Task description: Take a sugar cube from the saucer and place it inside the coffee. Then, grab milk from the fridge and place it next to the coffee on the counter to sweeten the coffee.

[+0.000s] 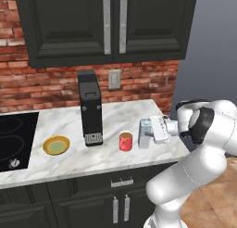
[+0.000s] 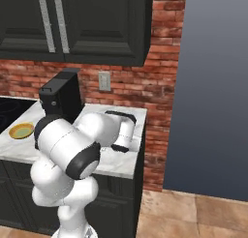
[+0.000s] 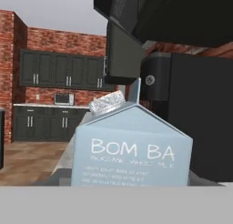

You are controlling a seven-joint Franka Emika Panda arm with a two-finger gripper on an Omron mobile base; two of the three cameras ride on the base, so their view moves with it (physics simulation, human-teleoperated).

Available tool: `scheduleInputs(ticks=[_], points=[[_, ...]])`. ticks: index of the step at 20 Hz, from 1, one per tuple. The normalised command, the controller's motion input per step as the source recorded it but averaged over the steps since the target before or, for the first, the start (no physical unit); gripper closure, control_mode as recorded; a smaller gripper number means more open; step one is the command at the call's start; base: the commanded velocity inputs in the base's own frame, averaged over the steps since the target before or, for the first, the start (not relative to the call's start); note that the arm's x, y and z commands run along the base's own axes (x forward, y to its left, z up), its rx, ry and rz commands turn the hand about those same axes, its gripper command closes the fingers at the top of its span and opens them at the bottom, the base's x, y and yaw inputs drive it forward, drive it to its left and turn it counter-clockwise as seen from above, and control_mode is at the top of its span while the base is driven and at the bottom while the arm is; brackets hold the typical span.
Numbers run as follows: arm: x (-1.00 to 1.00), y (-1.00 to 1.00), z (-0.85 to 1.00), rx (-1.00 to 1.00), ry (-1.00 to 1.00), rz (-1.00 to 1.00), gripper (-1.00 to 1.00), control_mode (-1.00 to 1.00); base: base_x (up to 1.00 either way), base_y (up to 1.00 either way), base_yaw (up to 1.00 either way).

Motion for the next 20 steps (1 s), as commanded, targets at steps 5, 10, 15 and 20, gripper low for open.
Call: scheduleInputs(ticks=[5,10,15,20], points=[[0.20,0.00,-0.31,0.01,0.03,0.00,1.00,-1.00,0.00,0.00,0.00],[0.05,0.00,-0.25,-0.06,0.00,0.00,1.00,-1.00,0.00,0.00,0.00],[0.05,0.00,-0.50,-0.03,-0.04,0.00,1.00,-1.00,0.00,0.00,0.00],[0.00,0.00,-0.57,-0.06,-0.07,0.00,1.00,-1.00,0.00,0.00,0.00]])
